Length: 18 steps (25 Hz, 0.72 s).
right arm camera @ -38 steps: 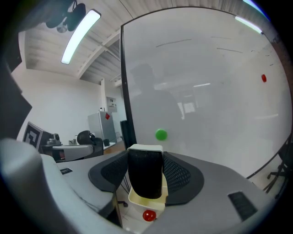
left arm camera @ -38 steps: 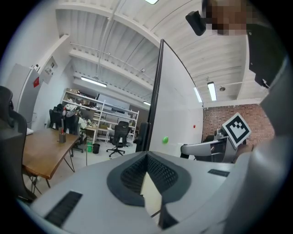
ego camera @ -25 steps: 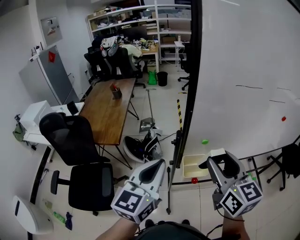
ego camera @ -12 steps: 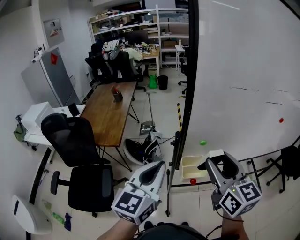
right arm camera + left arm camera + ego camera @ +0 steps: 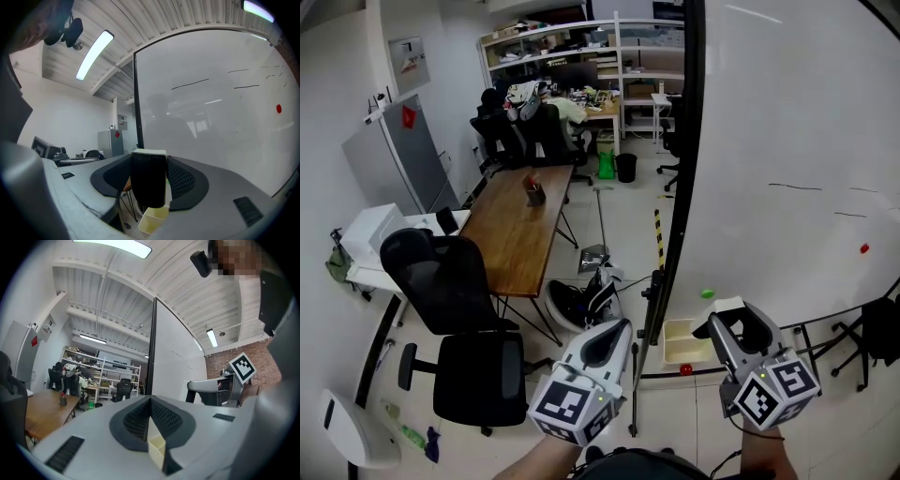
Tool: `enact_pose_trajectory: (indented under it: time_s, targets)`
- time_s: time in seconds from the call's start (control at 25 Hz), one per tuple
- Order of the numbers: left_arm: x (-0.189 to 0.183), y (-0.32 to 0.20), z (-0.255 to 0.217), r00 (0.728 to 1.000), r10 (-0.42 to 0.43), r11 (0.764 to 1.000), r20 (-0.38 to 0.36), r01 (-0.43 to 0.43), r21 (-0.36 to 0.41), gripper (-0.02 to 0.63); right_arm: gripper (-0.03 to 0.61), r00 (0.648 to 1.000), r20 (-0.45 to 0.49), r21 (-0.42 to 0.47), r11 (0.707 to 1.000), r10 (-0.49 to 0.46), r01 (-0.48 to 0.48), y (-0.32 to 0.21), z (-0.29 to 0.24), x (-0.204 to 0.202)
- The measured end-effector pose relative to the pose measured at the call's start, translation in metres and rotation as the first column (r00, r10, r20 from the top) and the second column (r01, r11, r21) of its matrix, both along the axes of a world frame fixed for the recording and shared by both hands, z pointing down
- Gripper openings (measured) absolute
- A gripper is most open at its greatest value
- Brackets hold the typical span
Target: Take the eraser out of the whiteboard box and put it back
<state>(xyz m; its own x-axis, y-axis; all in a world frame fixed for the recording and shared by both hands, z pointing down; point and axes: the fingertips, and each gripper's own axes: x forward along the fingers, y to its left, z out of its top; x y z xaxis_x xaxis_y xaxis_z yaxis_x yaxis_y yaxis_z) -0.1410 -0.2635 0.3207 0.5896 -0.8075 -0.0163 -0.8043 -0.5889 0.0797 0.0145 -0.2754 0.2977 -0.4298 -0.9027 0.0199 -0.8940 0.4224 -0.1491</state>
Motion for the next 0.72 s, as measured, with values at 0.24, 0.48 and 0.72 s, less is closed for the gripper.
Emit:
enact_pose_trajectory:
  time_s: [0.24, 0.48, 0.72]
  targets:
    - [0.007, -0.034, 0.009, 1.000, 0.003, 1.000, 0.005, -0.003, -0.016, 0.028, 0.256, 1.000, 0.001, -0.014, 1.000, -0.007, 0.007, -0.032, 0.010, 0.000]
    - [0.010, -0.070, 0.015, 1.000, 0.004, 0.999, 0.010, -0.004, -0.032, 0.028, 0.257, 1.000, 0.008, -0.023, 1.000, -0.008, 0.008, -0.063, 0.012, 0.001]
    - [0.012, -0.085, 0.012, 1.000, 0.001, 0.999, -0.007, -0.002, -0.053, 0.028, 0.256, 1.000, 0.013, -0.037, 0.999, -0.007, 0.007, -0.074, 0.012, 0.002]
